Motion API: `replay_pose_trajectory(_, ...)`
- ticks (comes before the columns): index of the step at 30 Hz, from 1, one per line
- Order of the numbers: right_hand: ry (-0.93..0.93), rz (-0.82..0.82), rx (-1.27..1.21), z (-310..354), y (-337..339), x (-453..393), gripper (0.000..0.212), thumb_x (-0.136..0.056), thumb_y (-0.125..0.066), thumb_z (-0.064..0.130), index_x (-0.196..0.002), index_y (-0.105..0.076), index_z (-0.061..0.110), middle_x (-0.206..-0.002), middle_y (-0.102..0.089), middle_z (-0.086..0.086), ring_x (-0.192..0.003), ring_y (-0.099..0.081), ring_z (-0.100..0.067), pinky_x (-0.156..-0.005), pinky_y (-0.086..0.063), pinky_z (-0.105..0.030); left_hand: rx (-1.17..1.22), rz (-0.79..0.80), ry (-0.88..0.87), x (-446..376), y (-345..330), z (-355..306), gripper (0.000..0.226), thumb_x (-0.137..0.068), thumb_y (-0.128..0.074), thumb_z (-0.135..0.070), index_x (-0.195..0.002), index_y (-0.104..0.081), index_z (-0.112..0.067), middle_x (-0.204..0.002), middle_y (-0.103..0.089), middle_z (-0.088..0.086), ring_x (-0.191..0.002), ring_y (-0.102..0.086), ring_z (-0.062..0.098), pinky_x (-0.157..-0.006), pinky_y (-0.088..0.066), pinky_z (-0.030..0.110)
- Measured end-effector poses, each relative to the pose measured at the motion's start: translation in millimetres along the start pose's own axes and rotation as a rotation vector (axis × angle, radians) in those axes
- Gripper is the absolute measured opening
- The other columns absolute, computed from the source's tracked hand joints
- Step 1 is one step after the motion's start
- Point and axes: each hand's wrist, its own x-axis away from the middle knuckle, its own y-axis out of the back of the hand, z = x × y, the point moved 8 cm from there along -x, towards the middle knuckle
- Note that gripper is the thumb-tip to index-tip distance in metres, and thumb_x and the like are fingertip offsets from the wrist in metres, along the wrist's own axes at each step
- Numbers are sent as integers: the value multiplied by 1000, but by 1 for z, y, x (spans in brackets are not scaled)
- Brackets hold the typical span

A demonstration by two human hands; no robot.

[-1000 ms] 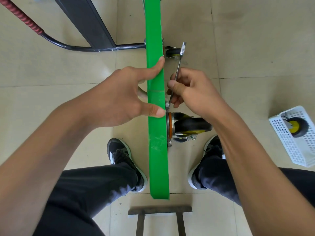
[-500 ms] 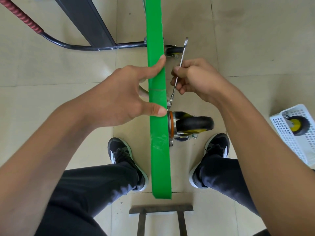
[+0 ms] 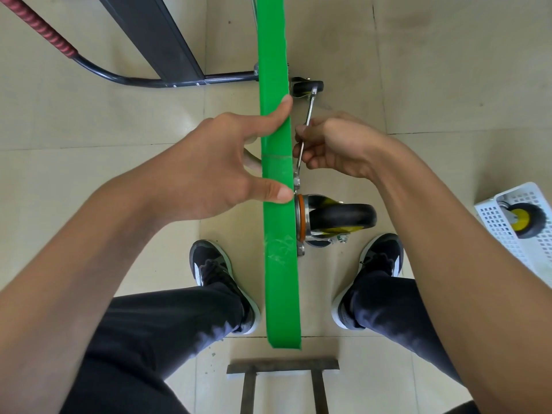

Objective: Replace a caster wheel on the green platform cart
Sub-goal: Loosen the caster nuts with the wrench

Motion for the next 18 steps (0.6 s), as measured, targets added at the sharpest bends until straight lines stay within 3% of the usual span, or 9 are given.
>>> replay_pose_trajectory(7,-49,59,73,4,-5,-7,11,-104,-47,14,-109,-55,7,-81,-57,-5,-64,-56,-12,-55,-53,-20,3,-1,-17,-1,0,1,110,-62,-79,-39,-154,-20,-46,-154,-36,-26,-109,-63,3,-95,-52,20)
replay_pose_trajectory(13,-211,89,-136,-28,-3,-9,16,-103,-50,15,-116,-51,6,-88,-56,-9,-62,-56,-11,-54,-53,-19,-1,-3,-8,0,0,1,109,-65,-81,-35,-154,-19,-46,-155,-34,-26,-105,-63,-1,-90,-51,12)
replay_pose_trajectory(18,-168,86,-262,-34,-5,-7,16,-103,-49,15,-116,-50,5,-88,-58,-9,-60,-55,-9,-55,-52,-19,-4,-9,-4,0,1,2,108,-67,-83,-32,-154,-20,-46,-154,-34,-27,-101,-64,-1,-87,-51,10)
